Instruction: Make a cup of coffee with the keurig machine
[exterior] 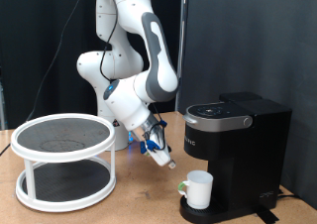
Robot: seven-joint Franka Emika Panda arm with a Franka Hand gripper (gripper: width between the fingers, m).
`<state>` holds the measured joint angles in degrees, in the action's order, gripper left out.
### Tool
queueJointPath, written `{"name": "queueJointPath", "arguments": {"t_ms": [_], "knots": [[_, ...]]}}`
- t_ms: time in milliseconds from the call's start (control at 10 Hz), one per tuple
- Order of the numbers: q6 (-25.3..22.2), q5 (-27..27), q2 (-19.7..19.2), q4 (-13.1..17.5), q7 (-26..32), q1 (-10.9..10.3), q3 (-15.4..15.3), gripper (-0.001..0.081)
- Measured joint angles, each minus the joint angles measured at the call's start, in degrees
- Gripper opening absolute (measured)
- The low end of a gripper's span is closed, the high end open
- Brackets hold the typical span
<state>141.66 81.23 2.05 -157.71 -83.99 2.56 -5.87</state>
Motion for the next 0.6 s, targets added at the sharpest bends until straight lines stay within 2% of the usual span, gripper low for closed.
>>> {"name": "queueJointPath", "arguments": {"t_ms": [200,500,600], "knots": [[-2.73,-0.53,5.07,-1.75,-0.48,0.28,0.17,0.0734],[-8.28,-7.15,12.18,-3.47,-4.84,1.43,0.93,0.0734],[-7.97,-7.04,11.85,-3.25,-4.84,1.43,0.83,0.0734]]}}
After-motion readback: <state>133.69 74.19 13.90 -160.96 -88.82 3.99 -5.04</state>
